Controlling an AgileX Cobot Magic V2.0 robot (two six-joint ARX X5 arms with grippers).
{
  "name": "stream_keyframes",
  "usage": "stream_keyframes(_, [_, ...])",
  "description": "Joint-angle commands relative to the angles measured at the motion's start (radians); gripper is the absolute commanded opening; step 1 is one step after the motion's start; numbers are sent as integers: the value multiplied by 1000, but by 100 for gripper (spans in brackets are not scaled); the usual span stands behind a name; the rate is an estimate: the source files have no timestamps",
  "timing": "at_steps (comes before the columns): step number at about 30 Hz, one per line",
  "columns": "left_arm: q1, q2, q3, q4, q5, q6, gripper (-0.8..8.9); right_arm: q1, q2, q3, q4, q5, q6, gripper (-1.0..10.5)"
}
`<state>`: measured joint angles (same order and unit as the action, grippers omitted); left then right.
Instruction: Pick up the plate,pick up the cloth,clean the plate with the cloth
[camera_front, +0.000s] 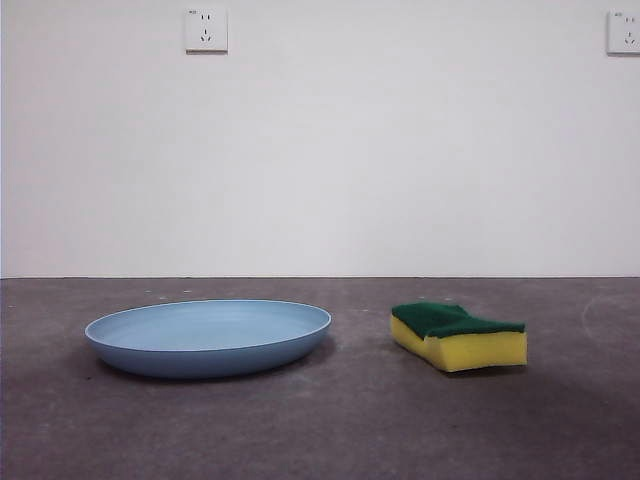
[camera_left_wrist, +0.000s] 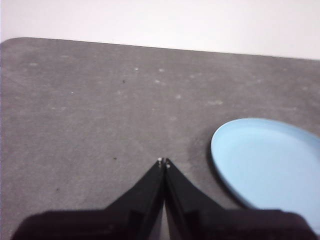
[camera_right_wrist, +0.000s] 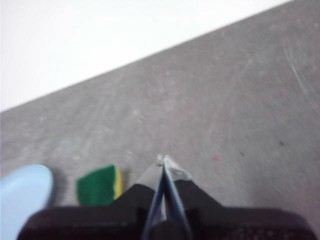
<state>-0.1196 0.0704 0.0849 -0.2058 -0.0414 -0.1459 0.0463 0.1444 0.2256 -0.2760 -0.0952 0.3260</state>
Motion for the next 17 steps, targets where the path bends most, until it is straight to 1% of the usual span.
stream_keyframes(1, [3, 63, 61, -9, 27, -38, -7, 0, 83, 91, -27, -23, 16, -9])
stream_keyframes(4, [3, 164, 146, -40, 79, -38, -7, 0, 204, 214, -84, -65, 9, -9])
stream_keyframes(7, [3, 285, 247, -84, 137, -38, -7, 0, 320, 323, -133, -132, -33, -9])
stream_keyframes(13, [3, 541, 483, -226, 265, -33, -5, 0, 568, 544, -284, -287, -161, -1])
stream_keyframes(15, [3, 619, 558, -271, 316, -26, -5, 0, 648, 607, -344, -315, -204, 0])
stream_keyframes(17, [3, 682, 622, -312, 365, 1, -4, 0, 717, 657, -398, -338, -248, 1])
